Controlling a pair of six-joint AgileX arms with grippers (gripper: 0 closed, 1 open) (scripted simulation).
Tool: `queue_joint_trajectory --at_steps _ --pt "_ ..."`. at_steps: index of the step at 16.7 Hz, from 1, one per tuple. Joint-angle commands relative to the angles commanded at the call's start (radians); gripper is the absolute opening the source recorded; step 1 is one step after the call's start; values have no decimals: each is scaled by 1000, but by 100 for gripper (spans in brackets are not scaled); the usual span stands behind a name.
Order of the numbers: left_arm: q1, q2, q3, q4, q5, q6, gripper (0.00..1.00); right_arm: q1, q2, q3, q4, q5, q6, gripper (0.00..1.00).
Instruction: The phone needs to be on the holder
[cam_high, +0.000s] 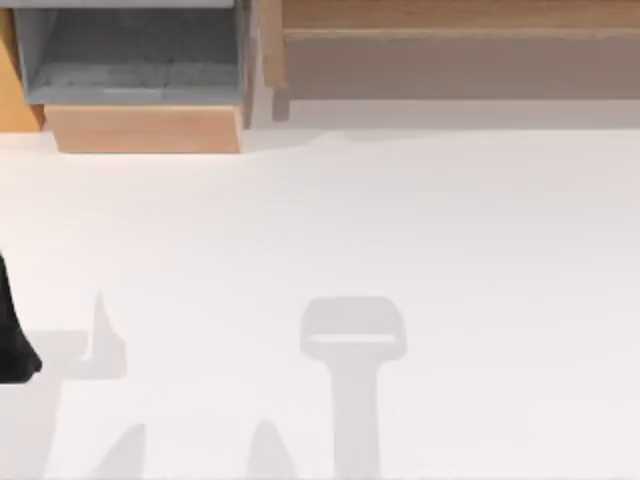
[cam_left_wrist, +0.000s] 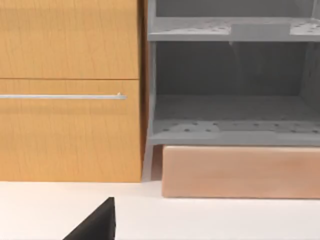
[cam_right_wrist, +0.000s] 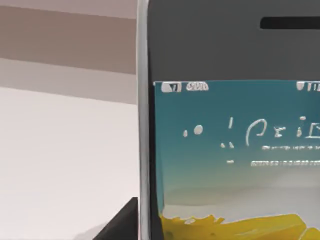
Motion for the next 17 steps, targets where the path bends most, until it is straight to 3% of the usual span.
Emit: queue_joint_trajectory --at_steps 6,12,17 --pt "0 0 0 0 0 0 100 10 4 -2 7 6 11 0" --pt "0 0 0 0 0 0 100 85 51 1 129 86 84 0" --pt "0 0 0 0 0 0 100 116 112 5 202 90 123 0"
